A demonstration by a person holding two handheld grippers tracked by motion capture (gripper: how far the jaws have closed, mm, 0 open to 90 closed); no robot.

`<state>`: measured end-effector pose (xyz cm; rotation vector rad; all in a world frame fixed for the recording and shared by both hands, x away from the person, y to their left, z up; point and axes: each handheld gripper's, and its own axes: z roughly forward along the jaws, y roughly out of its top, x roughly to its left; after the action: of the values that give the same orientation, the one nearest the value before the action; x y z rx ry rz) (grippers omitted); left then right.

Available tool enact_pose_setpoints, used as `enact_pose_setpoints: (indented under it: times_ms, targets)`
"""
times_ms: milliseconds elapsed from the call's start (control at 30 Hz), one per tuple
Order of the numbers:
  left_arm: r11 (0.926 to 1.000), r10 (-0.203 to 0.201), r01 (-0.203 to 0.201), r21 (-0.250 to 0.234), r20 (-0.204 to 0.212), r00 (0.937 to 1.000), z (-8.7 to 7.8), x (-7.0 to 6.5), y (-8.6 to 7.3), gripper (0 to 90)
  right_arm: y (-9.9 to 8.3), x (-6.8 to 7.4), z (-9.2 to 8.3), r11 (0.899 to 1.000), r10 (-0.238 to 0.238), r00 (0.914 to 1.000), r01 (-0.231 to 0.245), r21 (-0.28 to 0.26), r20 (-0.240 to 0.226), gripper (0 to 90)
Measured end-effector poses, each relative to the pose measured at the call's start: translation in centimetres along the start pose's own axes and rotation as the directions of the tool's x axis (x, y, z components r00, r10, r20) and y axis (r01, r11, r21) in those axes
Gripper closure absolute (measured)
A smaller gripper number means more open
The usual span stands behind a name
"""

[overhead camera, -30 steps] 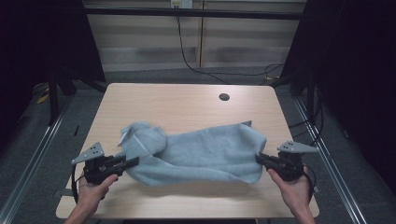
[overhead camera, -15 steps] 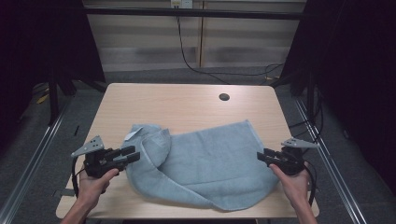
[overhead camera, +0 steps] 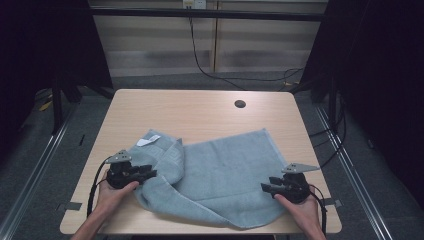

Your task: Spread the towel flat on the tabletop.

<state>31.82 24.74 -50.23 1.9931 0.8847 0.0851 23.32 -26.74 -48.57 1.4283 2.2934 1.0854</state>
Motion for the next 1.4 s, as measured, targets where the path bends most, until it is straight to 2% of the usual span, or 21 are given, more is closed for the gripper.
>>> enact_pose_setpoints:
  times_ms: [100,300,367,400,533,700,733,833,900,967,1033,1067,1133,1200,1233,1267,1300,1400]
  targets:
    - [1.0000,0.007,-0.007,0.001,-0.003,1.0000,-0.1,-0.2,-0.2,61.8,-0.2,0.2,0.7,0.999,-0.018,0.9995,0.017,0.051,0.027,50.5]
    - [0.9998,0.007,-0.007,-0.020,-0.001,1.0000,-0.6,-0.4,0.0,58.3,1.4,-0.4,2.6,0.998,-0.038,0.9985,0.036,0.050,0.039,49.2]
    - [0.9984,-0.002,0.001,-0.056,-0.012,0.9999,-1.3,-0.3,0.5,53.4,2.3,-0.7,3.5,0.998,-0.040,0.9980,0.038,0.051,0.048,49.2]
    - [0.9954,-0.015,0.015,-0.094,-0.001,0.9999,-1.7,-0.2,0.7,53.5,2.6,-0.8,3.9,0.998,-0.044,0.9976,0.041,0.053,0.053,48.9]
    - [0.9918,-0.035,0.033,-0.124,-0.012,0.9993,-2.4,0.4,1.0,53.0,4.5,-1.5,5.8,0.997,-0.058,0.9967,0.055,0.047,0.057,48.7]
    - [0.9932,-0.046,0.044,-0.107,-0.012,0.9989,-2.0,0.6,0.8,50.2,6.8,-2.7,8.2,0.998,-0.064,0.9966,0.062,0.026,0.053,48.9]
    - [0.9947,-0.040,0.040,-0.095,-0.003,0.9992,-1.8,0.6,0.8,48.8,7.2,-2.9,8.6,0.998,-0.053,0.9972,0.052,0.022,0.052,48.9]
    - [0.9984,-0.030,0.029,-0.048,-0.019,0.9994,-0.8,0.4,0.6,45.0,8.6,-3.7,9.9,0.999,-0.041,0.9980,0.041,0.010,0.048,48.8]
    - [0.9989,-0.027,0.027,-0.038,-0.017,0.9995,-0.5,0.3,0.5,44.9,9.1,-4.0,10.5,0.999,-0.039,0.9985,0.039,0.005,0.038,47.2]
    - [0.9998,-0.020,0.020,-0.004,-0.017,0.9997,0.1,0.1,0.1,47.8,9.6,-4.1,10.8,1.000,-0.030,0.9992,0.029,0.007,0.026,45.4]
    - [1.0000,0.001,-0.001,0.003,-0.004,1.0000,0.0,-0.2,0.0,55.6,9.9,-3.3,10.4,0.999,-0.034,0.9994,0.034,-0.022,0.003,45.5]
    - [1.0000,0.009,-0.009,0.004,0.007,0.9999,-0.1,-0.3,0.0,61.5,10.1,-2.4,10.0,0.998,-0.052,0.9985,0.051,-0.034,-0.017,45.6]
    - [0.9997,0.012,-0.013,0.022,0.011,0.9999,-0.2,-0.8,-0.3,72.8,10.1,-0.8,9.4,0.995,-0.087,0.9959,0.085,-0.054,-0.027,46.3]
    - [0.9994,0.010,-0.011,0.034,0.047,0.9989,-0.4,-1.4,-0.6,75.9,9.9,1.2,8.9,0.991,-0.117,0.9903,0.112,-0.069,-0.075,46.6]
    - [0.9994,0.004,-0.006,0.033,0.057,0.9984,-0.4,-1.7,-0.7,76.2,9.8,2.6,8.8,0.988,-0.144,0.9842,0.137,-0.071,-0.103,46.7]
    - [0.9991,0.004,-0.007,0.041,0.071,0.9975,-0.4,-2.1,-0.8,76.3,9.8,3.5,8.8,0.985,-0.164,0.9801,0.157,-0.066,-0.112,46.9]
    - [0.9993,0.008,-0.011,0.036,0.074,0.9972,-0.4,-2.5,-0.7,76.1,9.7,4.8,8.7,0.980,-0.195,0.9714,0.188,-0.063,-0.136,47.1]
    - [0.9995,0.014,-0.016,0.026,0.104,0.9945,-0.4,-3.2,-0.5,70.4,9.5,7.7,8.6,0.970,-0.240,0.9490,0.230,-0.072,-0.204,48.9]
